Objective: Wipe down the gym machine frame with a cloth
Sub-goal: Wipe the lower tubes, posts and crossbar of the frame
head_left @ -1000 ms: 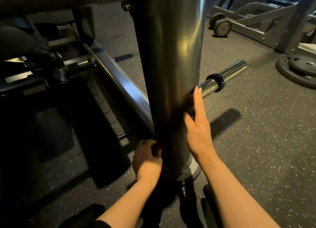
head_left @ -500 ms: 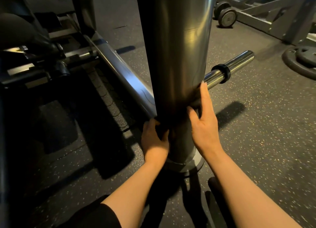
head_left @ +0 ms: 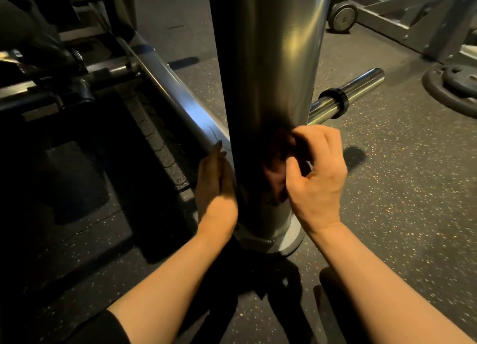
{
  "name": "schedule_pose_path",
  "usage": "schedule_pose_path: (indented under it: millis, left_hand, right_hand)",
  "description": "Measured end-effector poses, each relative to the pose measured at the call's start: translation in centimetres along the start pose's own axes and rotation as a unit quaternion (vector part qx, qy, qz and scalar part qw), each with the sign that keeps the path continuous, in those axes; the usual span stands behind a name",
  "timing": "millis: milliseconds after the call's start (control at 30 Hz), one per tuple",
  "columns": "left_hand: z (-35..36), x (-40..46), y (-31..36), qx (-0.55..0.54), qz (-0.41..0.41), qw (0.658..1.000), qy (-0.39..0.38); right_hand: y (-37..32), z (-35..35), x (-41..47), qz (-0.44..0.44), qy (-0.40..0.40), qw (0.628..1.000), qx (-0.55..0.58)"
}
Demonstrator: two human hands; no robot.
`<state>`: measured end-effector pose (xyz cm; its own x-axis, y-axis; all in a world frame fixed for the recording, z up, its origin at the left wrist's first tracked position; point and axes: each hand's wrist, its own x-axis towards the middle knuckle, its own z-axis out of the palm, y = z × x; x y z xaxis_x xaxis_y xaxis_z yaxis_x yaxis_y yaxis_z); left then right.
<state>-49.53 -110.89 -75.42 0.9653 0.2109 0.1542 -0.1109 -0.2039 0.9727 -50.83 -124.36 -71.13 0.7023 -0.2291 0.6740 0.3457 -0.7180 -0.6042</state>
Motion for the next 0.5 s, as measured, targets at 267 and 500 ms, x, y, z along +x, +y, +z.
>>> schedule_pose_path:
  millis: [267, 500]
  left_hand:
    - [0.9, -0.6, -2.9, 0.108, 0.06, 0.978, -0.169]
    - [-0.2, 0.5, -3.9, 0.152, 0.092, 0.962, -0.208]
  right_hand:
    - [4.3, 1.3, -4.0, 0.018, -0.103, 0.99, -0.097]
    - [6.2, 4.0, -10.4, 0.164, -0.202, 0.952, -0.16]
